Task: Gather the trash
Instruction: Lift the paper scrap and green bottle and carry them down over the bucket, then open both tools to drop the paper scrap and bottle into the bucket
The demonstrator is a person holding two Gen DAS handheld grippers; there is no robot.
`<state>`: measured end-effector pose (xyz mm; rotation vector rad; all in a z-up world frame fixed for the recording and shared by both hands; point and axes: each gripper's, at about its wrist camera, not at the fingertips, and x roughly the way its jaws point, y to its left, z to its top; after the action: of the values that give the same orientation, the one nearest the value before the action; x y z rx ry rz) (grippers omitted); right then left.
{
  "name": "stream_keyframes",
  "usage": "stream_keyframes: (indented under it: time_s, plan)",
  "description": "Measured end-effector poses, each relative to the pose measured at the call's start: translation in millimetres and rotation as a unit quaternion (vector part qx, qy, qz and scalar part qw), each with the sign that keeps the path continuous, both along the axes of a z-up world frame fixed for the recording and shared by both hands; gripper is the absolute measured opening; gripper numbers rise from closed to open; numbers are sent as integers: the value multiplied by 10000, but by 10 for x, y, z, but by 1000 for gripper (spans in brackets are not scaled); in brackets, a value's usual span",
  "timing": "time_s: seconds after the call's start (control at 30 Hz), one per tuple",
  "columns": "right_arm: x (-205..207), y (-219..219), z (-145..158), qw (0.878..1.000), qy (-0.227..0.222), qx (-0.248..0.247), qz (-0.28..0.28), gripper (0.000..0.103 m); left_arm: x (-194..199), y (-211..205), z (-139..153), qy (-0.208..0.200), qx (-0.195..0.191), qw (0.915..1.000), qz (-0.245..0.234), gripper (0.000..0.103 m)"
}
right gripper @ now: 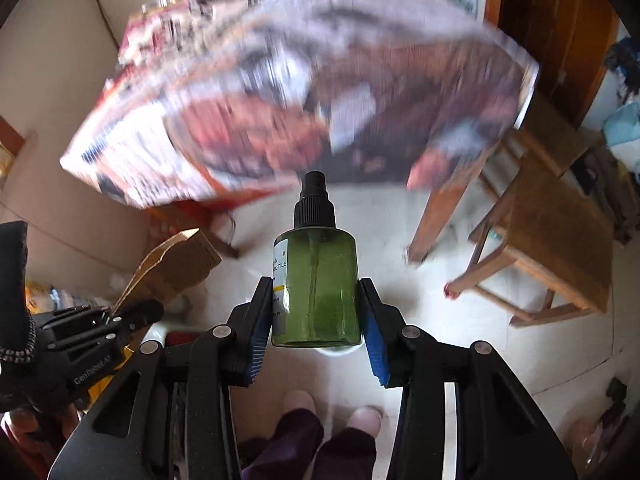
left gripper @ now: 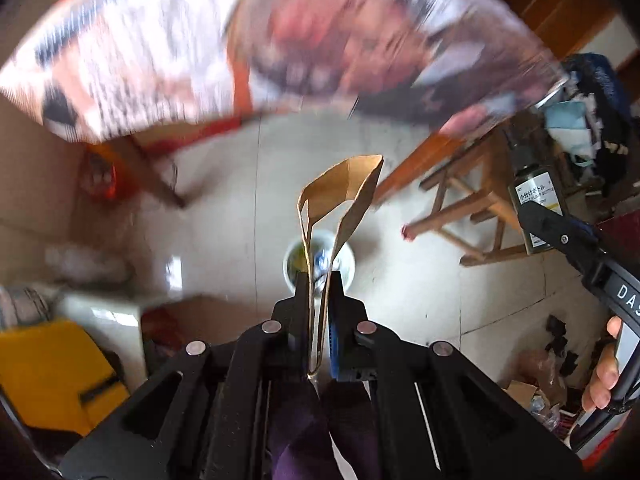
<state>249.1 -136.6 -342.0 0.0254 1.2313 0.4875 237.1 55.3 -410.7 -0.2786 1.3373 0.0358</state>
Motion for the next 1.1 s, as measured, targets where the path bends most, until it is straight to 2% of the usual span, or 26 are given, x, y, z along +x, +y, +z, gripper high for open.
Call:
stream_keyframes:
  time_s: [0.13,0.3,0.43,0.53,0.63,0.8,0.87,0.9,0.93,1.1]
  plan:
    - [-22,61,-555,9993,325,-41,155,38,-79,-3,-531,348,-85,9992,173,6]
    - [54,189,-937,9989,357,-2,319,38,-67,33,-1012,510,-66,9983,267,6]
    - [150,286,-1166,9979,439,20,469,39,-24,72,-1239,541,-64,9978,369,6]
    - [216,282,-1312,9966,741,-27,358,52,41,41,-1359,561,-79,9977,381,6]
    - [238,189,-1343,9958,881,72,251,52,139,-53,-1435,574,-141,9977,323,6]
    - [255,33,-1318,9961,847,-163,163,52,327,-201,-1478,536,-324,9978,209,7]
    - [272,-51,-1281,9964,818,-189,102,52,399,-254,-1512,591,-333,9975,191,32]
    - [289,-87,-1258,9965,814,-193,72,52,436,-277,-1547,673,-319,9970,203,53]
    - [300,-129,-1225,9966,804,-197,29,52,456,-282,-1571,703,-307,9968,218,58]
    - [340,-224,-1062,9972,725,-147,-94,52,468,-321,-1504,772,-318,9962,230,58]
